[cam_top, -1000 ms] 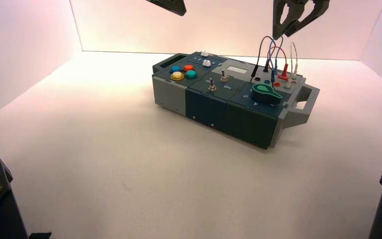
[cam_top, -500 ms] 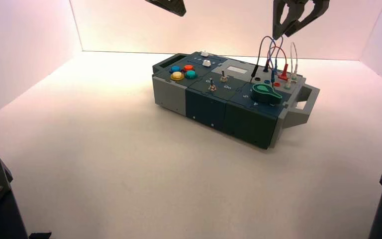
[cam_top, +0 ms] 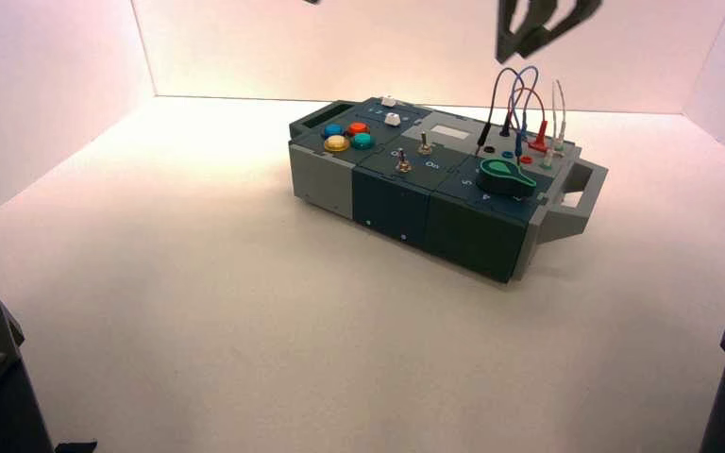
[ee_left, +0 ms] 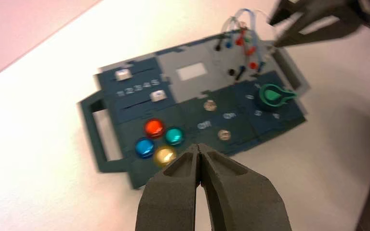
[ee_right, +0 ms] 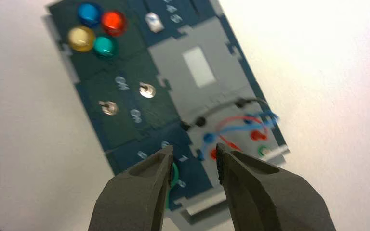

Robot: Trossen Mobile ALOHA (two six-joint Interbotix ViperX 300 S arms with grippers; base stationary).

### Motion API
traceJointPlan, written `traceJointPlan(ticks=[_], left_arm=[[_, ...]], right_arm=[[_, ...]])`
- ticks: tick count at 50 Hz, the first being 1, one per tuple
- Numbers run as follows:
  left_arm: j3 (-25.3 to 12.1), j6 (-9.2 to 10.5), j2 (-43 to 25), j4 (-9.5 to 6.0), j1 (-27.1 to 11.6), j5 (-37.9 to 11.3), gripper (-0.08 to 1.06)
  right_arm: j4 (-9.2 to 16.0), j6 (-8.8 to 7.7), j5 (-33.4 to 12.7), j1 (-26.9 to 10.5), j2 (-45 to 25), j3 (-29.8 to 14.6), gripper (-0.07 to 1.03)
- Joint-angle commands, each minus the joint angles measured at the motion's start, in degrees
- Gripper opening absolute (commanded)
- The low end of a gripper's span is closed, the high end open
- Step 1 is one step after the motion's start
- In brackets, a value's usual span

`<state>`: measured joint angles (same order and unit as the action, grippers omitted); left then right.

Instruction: Push the blue button with the right gripper.

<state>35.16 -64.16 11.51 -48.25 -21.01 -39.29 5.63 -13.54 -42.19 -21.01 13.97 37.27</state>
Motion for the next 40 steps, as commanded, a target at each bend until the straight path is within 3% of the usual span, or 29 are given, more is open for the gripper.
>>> traceJointPlan(ticks=[1,13,18,25,26,40], left_arm=[[-0.70,0.62,2.20,-0.26,1.76,0.00,-0.03],[-2.02,2.99,2.55,-0.44,5.80,-4.92,-0.03],[-3.43,3.96,2.64,-0.44,7.65,-8.44,-0.03],[-4.13,4.04,3.16,-0.44,9.76,-9.93,-0.03],[-4.04,4.04,3.78,-0.44,10.11,-9.93,-0.03],[-4.04,4.04,8.35,-0.44,10.20,-10.28,-0.03]], right_arm=[[0.26,-0.35,-0.35,-1.23,0.00,-4.66,0.40],[0.18,-1.41,-2.46,-1.58,-2.81,-12.39,0.17],[0.18,-1.85,-4.04,-2.11,-4.31,-15.03,0.15],[0.18,-4.04,-6.42,-3.87,-7.29,-18.72,0.01],[0.18,-5.36,-6.68,-4.83,-8.35,-19.51,-0.03],[0.18,-6.24,-6.86,-8.70,-13.89,-21.62,-0.03]])
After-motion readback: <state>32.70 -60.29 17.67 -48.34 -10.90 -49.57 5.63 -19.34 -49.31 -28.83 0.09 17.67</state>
